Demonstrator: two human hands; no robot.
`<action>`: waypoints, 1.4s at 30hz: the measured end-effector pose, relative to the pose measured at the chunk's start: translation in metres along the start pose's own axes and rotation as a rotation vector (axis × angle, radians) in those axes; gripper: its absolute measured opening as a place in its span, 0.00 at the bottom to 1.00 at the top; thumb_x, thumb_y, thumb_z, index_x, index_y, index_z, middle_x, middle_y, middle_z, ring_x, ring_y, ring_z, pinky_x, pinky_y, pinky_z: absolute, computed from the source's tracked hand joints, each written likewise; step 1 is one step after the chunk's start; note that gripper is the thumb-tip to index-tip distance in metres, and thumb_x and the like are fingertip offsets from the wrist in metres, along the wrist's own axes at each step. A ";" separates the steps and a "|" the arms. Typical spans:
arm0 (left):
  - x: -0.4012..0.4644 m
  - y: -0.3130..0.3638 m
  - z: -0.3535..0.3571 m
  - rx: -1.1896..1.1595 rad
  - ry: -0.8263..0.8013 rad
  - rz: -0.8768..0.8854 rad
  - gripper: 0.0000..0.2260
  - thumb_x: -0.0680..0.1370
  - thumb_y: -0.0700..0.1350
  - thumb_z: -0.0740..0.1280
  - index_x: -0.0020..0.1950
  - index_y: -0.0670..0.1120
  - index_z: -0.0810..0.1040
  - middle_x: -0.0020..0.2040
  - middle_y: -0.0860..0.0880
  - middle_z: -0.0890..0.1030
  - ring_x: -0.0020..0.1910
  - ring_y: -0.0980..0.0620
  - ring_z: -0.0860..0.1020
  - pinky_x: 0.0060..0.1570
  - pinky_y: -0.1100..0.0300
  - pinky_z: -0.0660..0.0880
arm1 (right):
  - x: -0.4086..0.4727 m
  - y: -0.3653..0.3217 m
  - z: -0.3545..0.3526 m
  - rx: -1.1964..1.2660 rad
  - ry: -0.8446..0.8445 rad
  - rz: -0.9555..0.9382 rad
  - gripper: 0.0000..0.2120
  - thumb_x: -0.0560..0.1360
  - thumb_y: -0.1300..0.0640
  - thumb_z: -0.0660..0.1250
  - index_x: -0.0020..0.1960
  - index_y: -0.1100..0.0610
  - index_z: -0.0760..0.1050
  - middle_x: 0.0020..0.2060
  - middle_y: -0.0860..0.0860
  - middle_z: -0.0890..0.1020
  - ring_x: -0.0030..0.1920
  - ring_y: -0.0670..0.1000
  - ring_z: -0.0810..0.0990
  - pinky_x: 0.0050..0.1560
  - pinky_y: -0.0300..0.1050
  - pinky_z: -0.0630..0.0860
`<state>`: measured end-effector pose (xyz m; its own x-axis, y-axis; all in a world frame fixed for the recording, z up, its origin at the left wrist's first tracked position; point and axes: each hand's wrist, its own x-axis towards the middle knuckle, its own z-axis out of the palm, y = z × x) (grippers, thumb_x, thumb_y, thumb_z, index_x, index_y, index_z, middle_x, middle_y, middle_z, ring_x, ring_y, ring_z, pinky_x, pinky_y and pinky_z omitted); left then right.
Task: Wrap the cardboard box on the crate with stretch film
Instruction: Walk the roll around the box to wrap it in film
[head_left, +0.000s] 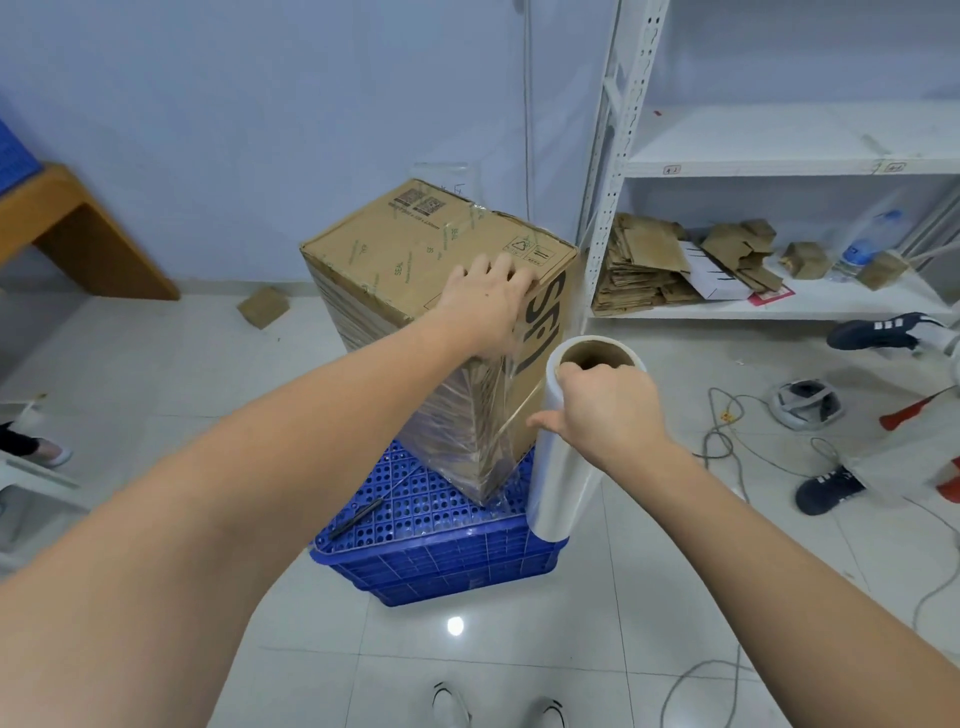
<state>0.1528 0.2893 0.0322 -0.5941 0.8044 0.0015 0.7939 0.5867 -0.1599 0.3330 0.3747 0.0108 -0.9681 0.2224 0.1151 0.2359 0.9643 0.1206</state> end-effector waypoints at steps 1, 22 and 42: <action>0.005 -0.003 -0.002 -0.007 -0.025 0.021 0.37 0.75 0.60 0.70 0.78 0.50 0.59 0.73 0.43 0.66 0.70 0.40 0.66 0.69 0.44 0.66 | -0.002 0.000 0.001 0.022 0.017 -0.029 0.24 0.74 0.33 0.64 0.42 0.54 0.65 0.30 0.50 0.73 0.32 0.55 0.73 0.32 0.45 0.65; 0.014 -0.009 0.021 -0.420 0.006 0.067 0.37 0.77 0.42 0.64 0.84 0.50 0.52 0.85 0.46 0.49 0.83 0.43 0.44 0.79 0.37 0.40 | -0.044 -0.063 -0.016 0.226 -0.146 -0.160 0.16 0.69 0.36 0.67 0.38 0.49 0.70 0.35 0.47 0.70 0.43 0.50 0.68 0.47 0.47 0.73; 0.015 -0.013 0.018 -0.525 0.003 0.069 0.35 0.78 0.46 0.68 0.83 0.54 0.58 0.84 0.47 0.54 0.83 0.44 0.47 0.79 0.38 0.40 | -0.037 -0.121 -0.032 0.091 -0.188 -0.135 0.13 0.73 0.51 0.70 0.49 0.53 0.66 0.42 0.51 0.77 0.48 0.55 0.74 0.56 0.46 0.71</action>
<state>0.1309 0.2920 0.0170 -0.5387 0.8424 0.0109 0.7893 0.5002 0.3561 0.3428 0.2451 0.0237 -0.9911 0.1048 -0.0823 0.1025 0.9942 0.0320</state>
